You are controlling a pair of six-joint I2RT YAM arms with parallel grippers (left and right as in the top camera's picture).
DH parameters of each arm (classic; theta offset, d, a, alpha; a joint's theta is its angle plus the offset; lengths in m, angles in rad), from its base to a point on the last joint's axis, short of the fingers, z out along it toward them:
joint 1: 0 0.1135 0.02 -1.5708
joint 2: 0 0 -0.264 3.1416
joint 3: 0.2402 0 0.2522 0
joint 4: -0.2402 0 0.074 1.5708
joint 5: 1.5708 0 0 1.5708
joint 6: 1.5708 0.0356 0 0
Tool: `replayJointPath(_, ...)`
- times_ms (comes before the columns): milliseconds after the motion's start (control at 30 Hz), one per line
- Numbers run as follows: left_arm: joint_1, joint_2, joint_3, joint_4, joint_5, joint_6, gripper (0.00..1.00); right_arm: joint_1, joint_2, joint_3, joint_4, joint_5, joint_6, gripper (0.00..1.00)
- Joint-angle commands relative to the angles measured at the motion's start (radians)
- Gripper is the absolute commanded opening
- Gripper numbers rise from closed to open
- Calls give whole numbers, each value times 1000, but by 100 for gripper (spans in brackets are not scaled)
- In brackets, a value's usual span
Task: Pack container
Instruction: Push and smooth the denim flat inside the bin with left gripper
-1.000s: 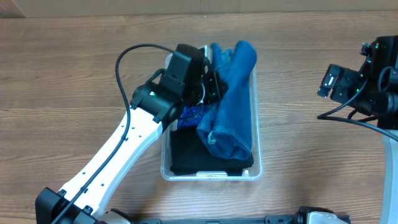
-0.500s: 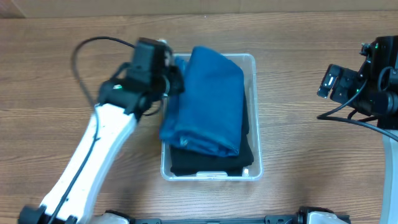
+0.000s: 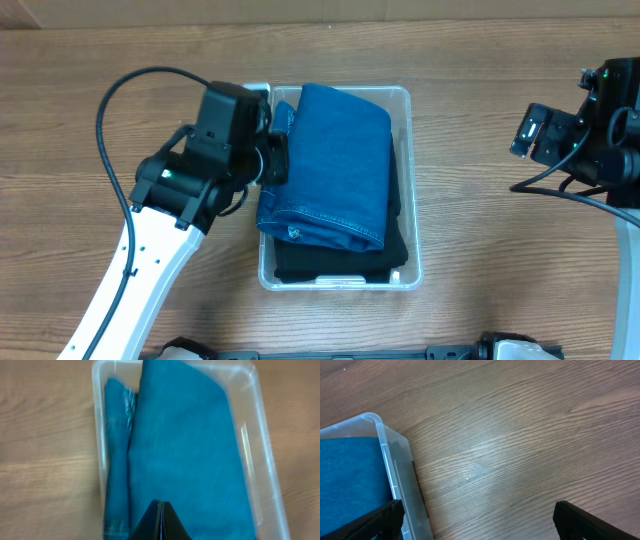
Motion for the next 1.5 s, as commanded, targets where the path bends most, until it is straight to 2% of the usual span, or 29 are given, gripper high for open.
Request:
replayJointPath(0, -26, 11, 12, -124, -19, 80, 4, -3, -2, 2, 8, 2, 1, 100)
replayJointPath(100, -26, 35, 11, -204, -25, 108, 4, -3, -2, 2, 9, 0, 1, 100)
replayJointPath(400, -36, 199, -20, -196, -36, 114, 4, -3, -2, 2, 9, 0, 1, 100)
replayJointPath(767, -111, 552, -105, -202, -40, 114, 4, -3, -2, 2, 12, 0, 1, 100)
replayJointPath(933, -110, 488, -33, -216, -99, 114, 4, -3, -2, 2, 12, 0, 1, 100)
replayJointPath(1100, -110, 266, 165, -218, -118, 120, 4, -3, -2, 2, 13, 0, 1, 100)
replayJointPath(1200, -110, 181, 206, -163, -117, 119, 4, -3, -2, 2, 13, 0, 1, 100)
replayJointPath(1333, -124, 232, 186, -103, -109, 118, 4, -3, -2, 2, 13, 0, 1, 100)
replayJointPath(1467, -190, 424, 184, -112, -41, 119, 4, -3, -2, 2, 13, 0, 1, 100)
